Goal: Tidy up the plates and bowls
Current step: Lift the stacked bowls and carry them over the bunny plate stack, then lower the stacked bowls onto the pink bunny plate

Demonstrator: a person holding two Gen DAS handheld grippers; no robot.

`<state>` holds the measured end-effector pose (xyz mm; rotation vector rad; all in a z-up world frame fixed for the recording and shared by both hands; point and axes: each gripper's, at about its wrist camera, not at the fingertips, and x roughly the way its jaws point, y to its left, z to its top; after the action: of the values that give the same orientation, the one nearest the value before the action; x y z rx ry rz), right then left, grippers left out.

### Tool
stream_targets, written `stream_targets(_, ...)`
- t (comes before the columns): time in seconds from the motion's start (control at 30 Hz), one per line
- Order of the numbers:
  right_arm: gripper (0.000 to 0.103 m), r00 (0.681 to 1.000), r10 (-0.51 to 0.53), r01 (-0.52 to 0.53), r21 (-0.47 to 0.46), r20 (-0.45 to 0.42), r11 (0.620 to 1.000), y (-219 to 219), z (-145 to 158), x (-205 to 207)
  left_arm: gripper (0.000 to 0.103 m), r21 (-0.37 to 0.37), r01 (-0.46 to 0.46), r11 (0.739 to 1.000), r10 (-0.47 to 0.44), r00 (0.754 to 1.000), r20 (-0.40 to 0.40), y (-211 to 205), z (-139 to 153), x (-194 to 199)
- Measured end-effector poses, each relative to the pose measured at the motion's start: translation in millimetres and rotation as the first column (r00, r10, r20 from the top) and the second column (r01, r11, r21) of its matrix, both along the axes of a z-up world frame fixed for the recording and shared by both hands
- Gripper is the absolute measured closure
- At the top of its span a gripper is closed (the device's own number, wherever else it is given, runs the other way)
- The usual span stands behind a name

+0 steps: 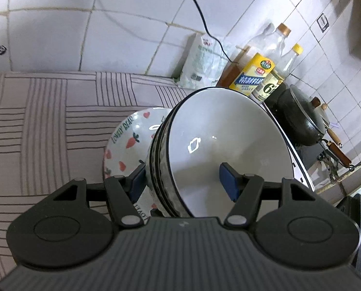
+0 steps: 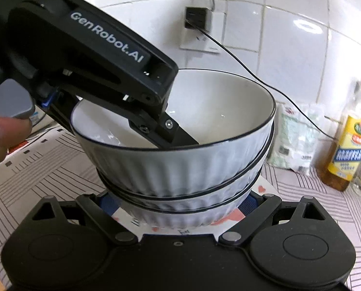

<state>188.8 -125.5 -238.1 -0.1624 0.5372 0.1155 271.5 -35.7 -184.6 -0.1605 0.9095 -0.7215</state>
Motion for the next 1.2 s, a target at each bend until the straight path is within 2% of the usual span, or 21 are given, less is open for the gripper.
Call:
stream_targets(0.33,0.006,0.998,-0.031,0.032,0.021,-0.048,0.999,-12.7,-15.9,10.2,0.040,0.036,0.005,0.999,-0.004,0.999,-0.037,-18.7,-22.3,11.8)
stream_targets(0.53,0.006,0.997,-0.035,0.037,0.036,-0.067,0.999,-15.6,-16.8,17.9,0.040,0.032,-0.003,0.999,0.005,0.998,-0.067,-19.7,-29.7,17.5)
stream_targets(0.93,0.006,0.995,-0.040,0.046,0.062,-0.088,0.997,-20.5,-13.0,21.3,0.040,0.027,-0.022,0.999,0.024,0.998,-0.056,-19.9,-31.9,15.2)
stream_targets(1.03,0.006,0.993,-0.049,0.055,0.059,-0.106,0.997,-19.9,-9.9,20.2,0.039,0.034,-0.017,0.999,0.018,0.999,-0.045,-20.3,-31.5,13.0)
stream_targets(1.2,0.007,0.992,-0.052,0.062,0.086,-0.113,0.994,-22.5,-4.2,11.8,0.038,0.117,-0.034,0.993,0.028,0.998,0.056,-21.0,-18.2,3.3)
